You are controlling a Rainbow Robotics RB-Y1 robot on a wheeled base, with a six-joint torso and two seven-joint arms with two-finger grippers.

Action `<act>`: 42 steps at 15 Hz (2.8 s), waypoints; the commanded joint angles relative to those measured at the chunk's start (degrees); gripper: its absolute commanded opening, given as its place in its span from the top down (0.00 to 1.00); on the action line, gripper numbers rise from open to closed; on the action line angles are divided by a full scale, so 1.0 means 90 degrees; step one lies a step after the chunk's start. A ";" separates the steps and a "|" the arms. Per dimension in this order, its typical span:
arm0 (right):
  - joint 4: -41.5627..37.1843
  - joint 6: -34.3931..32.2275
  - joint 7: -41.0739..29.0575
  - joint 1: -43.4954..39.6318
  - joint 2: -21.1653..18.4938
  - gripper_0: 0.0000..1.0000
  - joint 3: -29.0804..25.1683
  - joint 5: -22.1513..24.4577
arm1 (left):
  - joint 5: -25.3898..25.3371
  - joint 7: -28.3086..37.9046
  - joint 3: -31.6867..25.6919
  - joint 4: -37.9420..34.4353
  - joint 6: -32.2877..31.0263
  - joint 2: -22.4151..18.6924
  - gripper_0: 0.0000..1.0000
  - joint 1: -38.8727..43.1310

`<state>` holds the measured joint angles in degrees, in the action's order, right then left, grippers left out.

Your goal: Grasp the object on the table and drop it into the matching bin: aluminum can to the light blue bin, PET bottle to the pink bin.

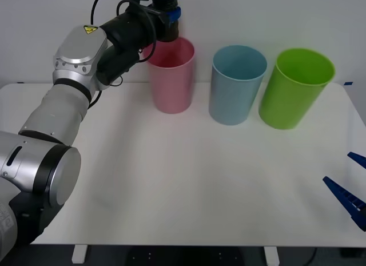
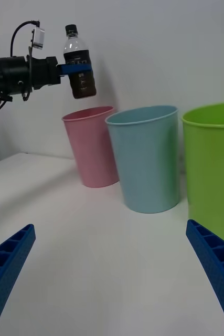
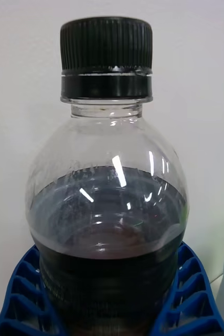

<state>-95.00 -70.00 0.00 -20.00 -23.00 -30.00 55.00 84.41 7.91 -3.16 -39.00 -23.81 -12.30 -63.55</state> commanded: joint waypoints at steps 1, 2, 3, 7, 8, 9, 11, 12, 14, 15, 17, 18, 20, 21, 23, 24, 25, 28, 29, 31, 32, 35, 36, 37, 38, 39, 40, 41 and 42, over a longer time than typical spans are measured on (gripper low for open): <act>0.0000 0.0000 0.0000 0.0000 0.0000 0.00 0.0000 0.0000 | -0.0044 0.0010 0.0000 -0.0003 -0.0001 0.0000 0.68 0.0010; 0.0000 0.0000 0.0000 0.0000 0.0000 0.00 0.0000 0.0000 | -0.0063 0.0000 -0.0010 -0.0003 0.0009 0.0000 0.07 0.0000; 0.0000 0.0000 0.0000 0.0000 0.0000 0.00 0.0000 0.0000 | -0.0073 0.0010 -0.0010 0.0007 0.0009 0.0000 0.00 0.0000; 0.0000 0.0000 0.0000 0.0000 0.0000 0.00 0.0000 0.0000 | -0.0161 0.0049 -0.0010 -0.0003 -0.0001 0.0000 0.00 0.0010; 0.0000 0.0000 0.0000 0.0000 0.0000 0.00 0.0000 0.0000 | -0.0190 0.0049 -0.0010 0.0007 -0.0011 -0.0010 0.00 0.0020; 0.0000 0.0000 0.0000 0.0000 0.0000 0.00 0.0000 0.0000 | -0.0278 0.0029 -0.0010 0.0007 -0.0050 -0.0039 0.00 0.0049; 0.0000 0.0000 0.0000 0.0000 0.0000 0.00 0.0000 0.0000 | -0.0512 0.0000 -0.0010 -0.0013 -0.0216 -0.0117 0.00 0.0118; 0.0000 0.0000 0.0000 0.0000 0.0000 0.00 0.0000 0.0000 | -0.0659 -0.0020 -0.0010 -0.0052 -0.0304 -0.0166 0.00 0.0186; 0.0000 0.0000 0.0000 0.0000 0.0000 0.00 0.0000 0.0000 | -0.0971 -0.0039 0.0000 -0.0501 -0.0411 -0.0264 0.00 0.0537; 0.0000 0.0000 0.0000 0.0000 0.0000 0.00 0.0000 0.0000 | -0.1098 -0.0029 0.0009 -0.0784 -0.0450 -0.0283 0.00 0.0772; 0.0000 0.0000 0.0000 0.0000 0.0000 0.00 0.0000 0.0000 | -0.1264 -0.0029 0.0009 -0.1458 -0.0489 -0.0313 0.00 0.1309; 0.0000 0.0000 0.0000 0.0000 0.0000 0.00 0.0000 0.0000 | -0.1323 -0.0029 0.0009 -0.1722 -0.0518 -0.0342 0.00 0.1543; 0.0000 0.0000 0.0000 0.0000 0.0000 0.00 0.0000 0.0000 | -0.1508 -0.0010 0.0000 -0.2405 -0.0606 -0.0479 0.00 0.2119; 0.0000 0.0000 0.0000 0.0000 0.0000 0.00 0.0000 0.0000 | -0.1626 -0.0010 0.0000 -0.2630 -0.0665 -0.0566 0.00 0.2325; 0.0000 0.0000 0.0000 0.0000 0.0000 0.00 0.0000 0.0000 | -0.1879 -0.0020 0.0009 -0.3099 -0.0831 -0.0840 0.00 0.2813; 0.0000 0.0000 0.0000 0.0000 0.0000 0.00 0.0000 0.0000 | -0.2006 -0.0029 0.0000 -0.3323 -0.0870 -0.0938 0.00 0.3037; 0.0000 0.0000 0.0000 0.0000 0.0000 0.00 0.0000 0.0000 | -0.2153 -0.0020 0.0009 -0.3607 -0.0899 -0.1074 0.00 0.3301; 0.0000 0.0000 0.0000 0.0000 0.0000 0.00 0.0000 0.0000 | -0.2485 -0.0020 -0.0176 -0.4329 -0.1026 -0.1387 0.00 0.4102; 0.0000 0.0000 0.0000 0.0000 0.0000 0.00 0.0000 0.0000 | -0.2573 -0.0029 -0.0264 -0.4534 -0.1085 -0.1445 0.00 0.4356; 0.0000 0.0000 0.0000 0.0000 0.0000 0.00 0.0000 0.0000 | -0.2631 -0.0029 -0.0645 -0.4964 -0.1427 -0.1523 0.00 0.4912; 0.0000 0.0000 0.0000 0.0000 0.0000 0.00 0.0000 0.0000 | -0.2631 -0.0039 -0.0879 -0.5101 -0.1690 -0.1523 0.00 0.5176; 0.0000 0.0000 0.0000 0.0000 0.0000 0.00 0.0000 0.0000 | -0.2631 -0.0029 -0.1573 -0.5579 -0.2345 -0.1543 0.00 0.5928; 0.0000 0.0000 0.0000 0.0000 0.0000 0.00 0.0000 0.0000 | -0.2631 -0.0049 -0.1797 -0.5794 -0.2530 -0.1543 0.00 0.6231; 0.0000 0.0000 0.0000 0.0000 0.0000 0.00 0.0000 0.0000 | -0.2631 -0.0049 -0.1954 -0.5941 -0.2667 -0.1543 0.00 0.6465; 0.0000 0.0000 0.0000 0.0000 0.0000 0.00 0.0000 0.0000 | -0.2631 -0.0088 -0.2120 -0.6097 -0.2843 -0.1543 0.00 0.6719; 0.0000 0.0000 0.0000 0.0000 0.0000 0.00 0.0000 0.0000 | -0.2641 -0.0127 -0.2295 -0.6214 -0.3028 -0.1543 0.00 0.6963; 0.0000 0.0000 0.0000 0.0000 0.0000 0.00 0.0000 0.0000 | -0.2641 -0.0176 -0.2442 -0.6282 -0.3204 -0.1543 0.00 0.7129; 0.0000 0.0000 0.0000 0.0000 0.0000 0.00 0.0000 0.0000 | -0.2631 -0.0225 -0.2618 -0.6351 -0.3419 -0.1533 0.00 0.7315; 0.0000 0.0000 0.0000 0.0000 0.0000 0.00 0.0000 0.0000 | -0.2631 -0.0273 -0.2803 -0.6380 -0.3702 -0.1543 0.00 0.7491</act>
<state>-95.00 -70.00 0.00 -20.00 -23.00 -30.00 55.00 60.69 5.80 -27.16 -96.16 -55.23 -26.15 2.68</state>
